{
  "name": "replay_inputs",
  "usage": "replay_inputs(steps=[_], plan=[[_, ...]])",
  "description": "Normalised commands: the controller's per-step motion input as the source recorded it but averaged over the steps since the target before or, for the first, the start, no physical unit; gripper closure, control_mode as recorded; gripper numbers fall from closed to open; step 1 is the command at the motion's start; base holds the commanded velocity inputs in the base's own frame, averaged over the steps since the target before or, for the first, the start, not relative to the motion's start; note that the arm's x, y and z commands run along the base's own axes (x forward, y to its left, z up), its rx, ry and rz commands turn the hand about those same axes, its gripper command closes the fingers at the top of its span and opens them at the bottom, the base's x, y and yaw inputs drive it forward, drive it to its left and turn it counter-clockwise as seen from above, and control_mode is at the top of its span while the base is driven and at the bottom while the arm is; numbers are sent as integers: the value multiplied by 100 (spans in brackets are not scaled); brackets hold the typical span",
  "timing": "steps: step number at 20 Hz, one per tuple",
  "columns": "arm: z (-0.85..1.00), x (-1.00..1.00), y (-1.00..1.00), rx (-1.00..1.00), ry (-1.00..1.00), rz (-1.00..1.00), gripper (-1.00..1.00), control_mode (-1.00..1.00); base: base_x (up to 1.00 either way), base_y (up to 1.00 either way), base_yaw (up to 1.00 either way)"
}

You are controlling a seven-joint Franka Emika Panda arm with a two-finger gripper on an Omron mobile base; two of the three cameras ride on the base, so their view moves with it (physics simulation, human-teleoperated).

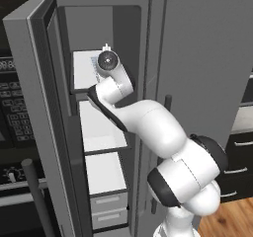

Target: Open the freezer door, pick up the ice cube tray from the freezer, and place it on the dining counter.

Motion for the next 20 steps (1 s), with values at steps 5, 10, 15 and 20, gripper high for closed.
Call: replay_inputs(steps=[5, 10, 15, 20], plan=[[-23, 2, 0, 0, 0, 0, 100, -100, 0, 0, 0], [-11, 0, 0, 0, 0, 0, 100, -100, 0, 0, 0], [-2, 0, 0, 0, 0, 0, 100, -100, 0, 0, 0], [0, -47, -1, 0, 0, 0, 100, -100, 0, 0, 0]])
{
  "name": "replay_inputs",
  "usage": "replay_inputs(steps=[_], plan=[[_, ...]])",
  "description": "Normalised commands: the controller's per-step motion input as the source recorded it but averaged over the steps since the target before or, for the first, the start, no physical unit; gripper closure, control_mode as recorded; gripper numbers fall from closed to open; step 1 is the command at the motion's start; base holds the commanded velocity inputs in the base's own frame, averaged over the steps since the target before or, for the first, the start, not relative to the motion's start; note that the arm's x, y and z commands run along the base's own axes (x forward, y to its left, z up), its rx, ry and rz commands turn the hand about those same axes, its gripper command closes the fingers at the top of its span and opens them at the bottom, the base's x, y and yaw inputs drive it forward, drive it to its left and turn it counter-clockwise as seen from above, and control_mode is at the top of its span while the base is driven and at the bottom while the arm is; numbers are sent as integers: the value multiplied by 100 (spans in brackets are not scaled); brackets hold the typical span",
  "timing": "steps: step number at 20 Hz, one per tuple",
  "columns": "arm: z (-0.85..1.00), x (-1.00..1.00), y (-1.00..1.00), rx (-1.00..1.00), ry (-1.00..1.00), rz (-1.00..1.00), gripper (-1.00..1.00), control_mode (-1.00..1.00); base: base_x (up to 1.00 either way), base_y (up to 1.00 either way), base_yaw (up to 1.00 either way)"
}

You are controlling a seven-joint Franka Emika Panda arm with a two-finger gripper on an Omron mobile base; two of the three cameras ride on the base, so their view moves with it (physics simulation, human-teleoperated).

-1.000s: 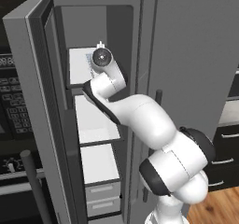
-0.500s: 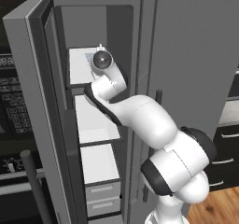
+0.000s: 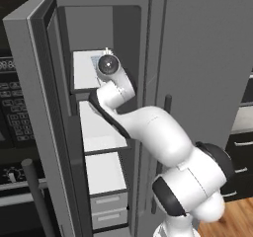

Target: Open the freezer door, pick up the ice cube tray from the freezer, and place it on the dining counter.

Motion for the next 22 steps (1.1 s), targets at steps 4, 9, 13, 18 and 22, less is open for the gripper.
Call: replay_inputs(steps=[4, 9, 13, 18, 22], plan=[[7, -66, 0, 0, 0, 0, 100, -100, 0, 0, 0], [34, -56, -6, 0, 0, 0, 100, -100, 0, 0, 0], [44, -52, -3, 0, 0, 0, 100, -100, 0, 0, 0], [32, -50, 0, 0, -1, 0, 100, -100, 0, 0, 0], [23, -53, 0, 0, -11, 0, 100, -100, 0, 0, 0]])
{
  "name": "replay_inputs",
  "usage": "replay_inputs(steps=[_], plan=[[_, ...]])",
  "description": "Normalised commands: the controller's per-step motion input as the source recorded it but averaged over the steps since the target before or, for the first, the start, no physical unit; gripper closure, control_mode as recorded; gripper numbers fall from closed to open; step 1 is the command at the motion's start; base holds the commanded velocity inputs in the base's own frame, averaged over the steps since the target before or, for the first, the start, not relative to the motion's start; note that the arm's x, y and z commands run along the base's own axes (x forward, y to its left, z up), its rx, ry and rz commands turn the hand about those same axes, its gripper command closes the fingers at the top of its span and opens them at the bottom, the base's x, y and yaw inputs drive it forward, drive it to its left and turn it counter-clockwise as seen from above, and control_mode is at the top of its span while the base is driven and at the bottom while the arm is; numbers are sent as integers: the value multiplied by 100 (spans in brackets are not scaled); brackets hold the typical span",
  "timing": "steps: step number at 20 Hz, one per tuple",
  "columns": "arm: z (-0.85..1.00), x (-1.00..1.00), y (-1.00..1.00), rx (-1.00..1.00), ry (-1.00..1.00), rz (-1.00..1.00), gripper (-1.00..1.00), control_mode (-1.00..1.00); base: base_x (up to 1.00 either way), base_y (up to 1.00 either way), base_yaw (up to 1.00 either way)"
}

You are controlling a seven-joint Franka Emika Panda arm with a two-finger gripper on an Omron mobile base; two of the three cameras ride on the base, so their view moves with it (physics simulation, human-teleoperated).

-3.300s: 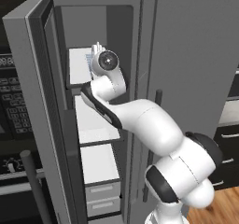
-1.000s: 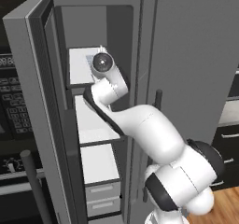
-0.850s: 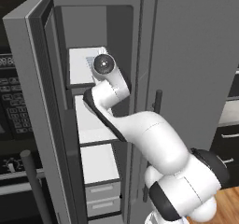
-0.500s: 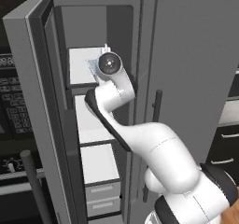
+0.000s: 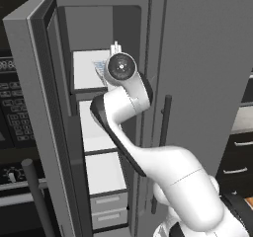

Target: Open the freezer door, pick up the ice cube tray from the freezer, and place it on the dining counter.

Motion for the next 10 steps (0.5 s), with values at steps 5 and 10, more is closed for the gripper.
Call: replay_inputs(steps=[5, 10], plan=[[27, -57, 0, 0, -10, 0, 100, -100, 0, 0, 0], [25, -87, -14, 0, 0, 0, 100, -100, 0, 0, 0]])
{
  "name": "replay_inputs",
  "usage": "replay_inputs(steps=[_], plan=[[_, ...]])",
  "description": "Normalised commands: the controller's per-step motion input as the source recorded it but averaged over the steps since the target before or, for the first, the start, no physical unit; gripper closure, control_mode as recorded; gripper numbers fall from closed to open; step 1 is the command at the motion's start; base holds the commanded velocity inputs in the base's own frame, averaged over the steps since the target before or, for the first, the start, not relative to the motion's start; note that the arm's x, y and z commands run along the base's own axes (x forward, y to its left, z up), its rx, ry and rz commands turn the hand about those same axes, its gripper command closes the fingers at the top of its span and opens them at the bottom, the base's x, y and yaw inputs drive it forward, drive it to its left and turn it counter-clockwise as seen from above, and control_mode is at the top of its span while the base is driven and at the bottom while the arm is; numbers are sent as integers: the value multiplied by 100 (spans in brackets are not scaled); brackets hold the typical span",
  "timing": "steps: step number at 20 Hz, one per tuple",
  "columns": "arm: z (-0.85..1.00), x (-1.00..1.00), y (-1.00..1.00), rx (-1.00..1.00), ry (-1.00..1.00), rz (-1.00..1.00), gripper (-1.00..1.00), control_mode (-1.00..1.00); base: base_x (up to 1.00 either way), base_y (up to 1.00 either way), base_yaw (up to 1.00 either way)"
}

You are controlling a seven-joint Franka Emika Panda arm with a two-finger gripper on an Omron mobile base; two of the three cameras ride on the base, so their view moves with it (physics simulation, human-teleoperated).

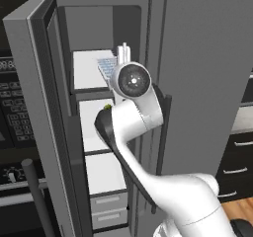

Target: Open the freezer door, pick up the ice cube tray from the freezer, and place it on the dining counter.

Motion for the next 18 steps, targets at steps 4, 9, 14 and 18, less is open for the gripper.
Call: replay_inputs(steps=[4, 9, 14, 18], plan=[[3, -91, -10, 1, 3, 0, 100, -100, 0, 0, 0], [1, -86, -10, 0, 1, 0, 100, -100, 0, 0, 0], [0, -65, -14, 0, 0, 0, 100, -100, 0, 0, 0], [0, -31, -28, 0, 0, 0, 100, -100, 0, 0, 0]])
